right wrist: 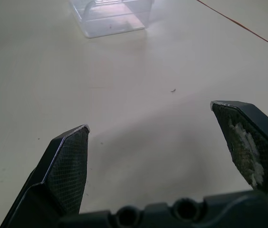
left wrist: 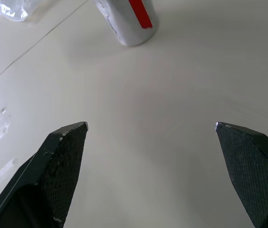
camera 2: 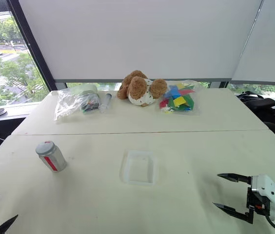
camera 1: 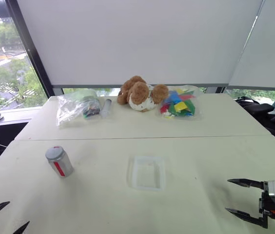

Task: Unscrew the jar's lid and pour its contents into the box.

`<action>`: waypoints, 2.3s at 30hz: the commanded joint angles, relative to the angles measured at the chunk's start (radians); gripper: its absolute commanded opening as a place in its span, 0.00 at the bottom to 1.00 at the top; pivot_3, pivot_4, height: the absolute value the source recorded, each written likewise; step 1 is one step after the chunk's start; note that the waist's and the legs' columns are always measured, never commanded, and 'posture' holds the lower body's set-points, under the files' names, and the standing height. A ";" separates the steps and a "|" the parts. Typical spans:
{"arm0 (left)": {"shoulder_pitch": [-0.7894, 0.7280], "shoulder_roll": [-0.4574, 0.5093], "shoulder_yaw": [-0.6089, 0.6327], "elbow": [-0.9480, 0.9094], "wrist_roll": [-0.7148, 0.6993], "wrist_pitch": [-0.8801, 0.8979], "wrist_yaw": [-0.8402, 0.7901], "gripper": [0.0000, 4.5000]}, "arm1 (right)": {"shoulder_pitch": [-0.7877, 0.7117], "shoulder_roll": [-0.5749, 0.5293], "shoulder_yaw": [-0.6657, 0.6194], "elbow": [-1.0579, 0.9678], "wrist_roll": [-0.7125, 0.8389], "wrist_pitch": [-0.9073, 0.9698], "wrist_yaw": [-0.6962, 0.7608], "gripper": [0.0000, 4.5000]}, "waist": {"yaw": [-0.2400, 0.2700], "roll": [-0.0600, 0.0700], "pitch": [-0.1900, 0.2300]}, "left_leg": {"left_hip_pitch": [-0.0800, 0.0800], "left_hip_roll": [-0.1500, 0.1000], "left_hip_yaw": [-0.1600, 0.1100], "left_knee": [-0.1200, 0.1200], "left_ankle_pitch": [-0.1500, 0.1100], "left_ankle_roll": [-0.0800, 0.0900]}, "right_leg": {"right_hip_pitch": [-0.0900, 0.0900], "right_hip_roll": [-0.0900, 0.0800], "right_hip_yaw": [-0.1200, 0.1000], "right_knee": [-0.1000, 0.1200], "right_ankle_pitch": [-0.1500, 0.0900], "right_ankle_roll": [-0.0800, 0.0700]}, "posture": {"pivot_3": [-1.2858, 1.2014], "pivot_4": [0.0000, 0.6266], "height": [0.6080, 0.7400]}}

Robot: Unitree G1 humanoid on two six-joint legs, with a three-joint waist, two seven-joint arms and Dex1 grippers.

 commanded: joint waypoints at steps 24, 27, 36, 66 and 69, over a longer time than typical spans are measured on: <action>0.083 -0.613 -0.115 -0.468 -0.126 0.224 0.357 0.99 | -0.342 0.253 0.233 -0.509 0.178 0.294 -0.179 1.00 | 0.008 -0.005 -0.002 | -0.002 0.002 -0.001 0.011 -0.002 -0.003 | 0.003 0.003 0.000 0.002 0.001 -0.001 | 0.52 0.24 1.00; 0.004 -0.635 -0.213 -0.519 -0.014 0.247 0.452 0.99 | -0.353 0.245 0.240 -0.510 0.169 0.317 -0.187 1.00 | 0.008 -0.006 -0.002 | -0.002 0.002 -0.002 0.014 -0.002 -0.003 | 0.006 0.003 0.000 0.002 0.001 -0.001 | 0.52 0.24 1.00; -0.336 -0.593 -0.319 -0.429 0.197 0.364 0.687 0.99 | -0.384 0.243 0.260 -0.548 0.142 0.383 -0.234 1.00 | 0.002 -0.005 -0.003 | -0.002 0.002 -0.002 0.014 -0.001 0.000 | 0.002 0.008 0.000 0.008 0.003 0.000 | 0.52 0.24 1.00; -0.648 -0.464 -0.339 -0.134 0.170 0.368 0.733 0.58 | -0.284 0.253 0.230 -0.581 0.099 0.350 -0.299 1.00 | 0.002 -0.005 -0.003 | -0.001 0.002 -0.002 0.015 -0.001 0.000 | -0.001 0.008 0.001 0.013 0.003 0.000 | 0.52 0.24 1.00; -0.657 -0.458 -0.336 -0.132 0.156 0.340 0.714 0.47 | -0.261 0.255 0.224 -0.556 0.099 0.323 -0.283 1.00 | 0.003 -0.005 -0.003 | -0.001 0.002 -0.002 0.015 -0.001 0.000 | 0.000 0.008 0.001 0.013 0.003 0.000 | 0.52 0.24 1.00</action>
